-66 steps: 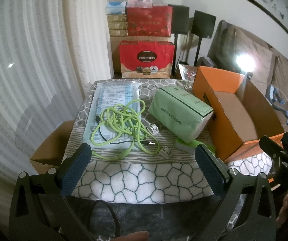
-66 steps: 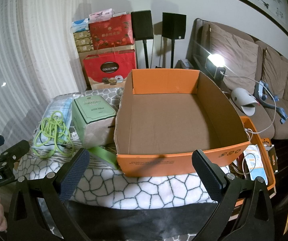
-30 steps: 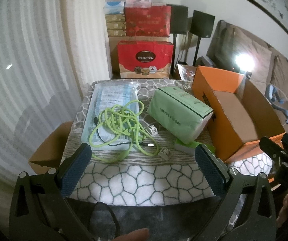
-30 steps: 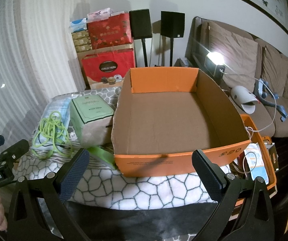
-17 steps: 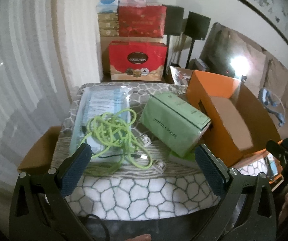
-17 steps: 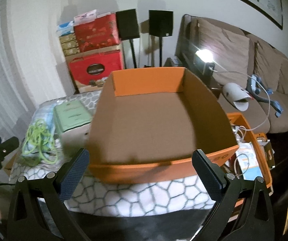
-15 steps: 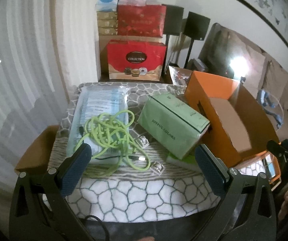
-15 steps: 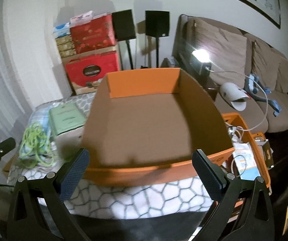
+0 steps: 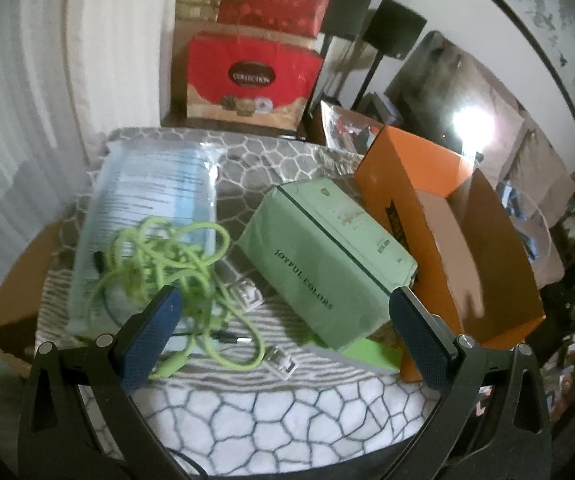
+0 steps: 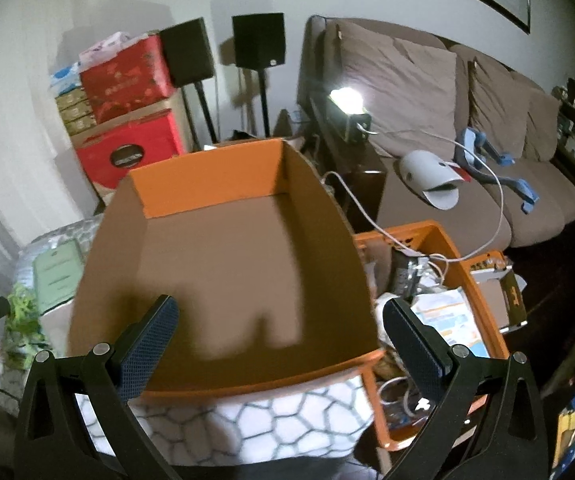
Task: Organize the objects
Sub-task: 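Move the left tool to the pale green box and close around it, then lift the pale green box with the left tool toward the cardboard box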
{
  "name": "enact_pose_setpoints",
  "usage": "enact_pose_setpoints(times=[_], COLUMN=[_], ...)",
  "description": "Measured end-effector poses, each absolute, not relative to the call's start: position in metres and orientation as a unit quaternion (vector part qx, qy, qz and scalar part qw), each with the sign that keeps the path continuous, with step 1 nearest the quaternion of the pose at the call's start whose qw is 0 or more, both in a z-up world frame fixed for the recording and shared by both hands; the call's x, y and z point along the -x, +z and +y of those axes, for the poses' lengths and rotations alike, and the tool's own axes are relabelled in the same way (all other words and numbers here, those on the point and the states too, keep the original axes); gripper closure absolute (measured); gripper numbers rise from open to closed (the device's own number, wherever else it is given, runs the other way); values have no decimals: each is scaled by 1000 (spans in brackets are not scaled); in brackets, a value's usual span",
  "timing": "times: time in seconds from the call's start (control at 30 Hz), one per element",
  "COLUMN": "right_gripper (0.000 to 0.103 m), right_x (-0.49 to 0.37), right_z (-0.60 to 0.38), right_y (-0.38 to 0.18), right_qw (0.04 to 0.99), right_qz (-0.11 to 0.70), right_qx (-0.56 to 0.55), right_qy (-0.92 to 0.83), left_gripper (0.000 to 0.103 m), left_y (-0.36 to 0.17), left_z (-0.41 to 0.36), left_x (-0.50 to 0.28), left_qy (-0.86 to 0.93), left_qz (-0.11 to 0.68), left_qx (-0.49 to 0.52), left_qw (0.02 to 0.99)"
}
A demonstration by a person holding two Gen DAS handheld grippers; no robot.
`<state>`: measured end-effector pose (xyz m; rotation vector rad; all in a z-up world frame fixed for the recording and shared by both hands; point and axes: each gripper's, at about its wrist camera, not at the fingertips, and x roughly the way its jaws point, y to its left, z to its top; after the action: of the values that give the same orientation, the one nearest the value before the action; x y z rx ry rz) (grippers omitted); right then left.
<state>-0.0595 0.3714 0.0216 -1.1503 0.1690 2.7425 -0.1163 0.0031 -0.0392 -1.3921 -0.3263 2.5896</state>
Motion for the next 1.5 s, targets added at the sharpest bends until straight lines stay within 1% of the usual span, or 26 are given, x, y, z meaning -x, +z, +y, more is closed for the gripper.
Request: enact_pose_setpoints(times=[0.37,0.47,0.5,0.53,0.57,0.63,0.67,0.73,0.77,0.83,0.87,0.9,0.93,1.0,1.13,1.27,1.5], right_gripper=[1,4,7,11,13,21,24,37,41,62,67,76,84,88,91,92,94], right_x=[87,96,99,101,105,108,111,116,118,119,120,120,120,120,121,123,128], right_z=[421,433,437,439,443,448,451,453,454,455,454,454,453,451,447,451,462], right_y=[13,7,5,3,0,-5,-8,-13,-16,-21,-23,-24,-25,-27,-28,-27,-26], right_qw=[71,65,62,61,59,55,51,43,39,33,28,24,18,7,6,-7,-37], right_qz=[62,69,73,75,79,85,90,97,100,103,104,105,106,108,98,112,132], right_qx=[436,453,459,463,469,478,483,490,495,502,504,506,507,509,510,514,535], right_qy=[895,887,883,881,878,873,870,865,862,858,857,856,855,854,855,851,833], left_gripper=[0,0,0,0,0,0,0,0,0,0,0,0,0,0,0,0,7], left_y=[-63,-68,-69,-71,-72,-75,-77,-79,-81,-85,-87,-90,-92,-96,-100,-100,-101], left_z=[11,13,13,13,13,14,14,15,15,15,14,14,13,12,13,12,10], left_x=[151,158,160,162,164,167,168,170,172,175,177,179,181,184,188,188,189], left_qy=[841,834,831,827,825,820,817,812,808,802,798,794,790,785,777,772,768], left_qz=[-147,-157,-162,-167,-170,-177,-180,-188,-193,-204,-212,-220,-227,-237,-247,-254,-263], left_qx=[508,516,519,522,524,528,530,534,537,541,544,546,548,550,555,559,559], left_qw=[112,118,121,124,126,131,135,141,144,150,152,155,157,162,165,165,167])
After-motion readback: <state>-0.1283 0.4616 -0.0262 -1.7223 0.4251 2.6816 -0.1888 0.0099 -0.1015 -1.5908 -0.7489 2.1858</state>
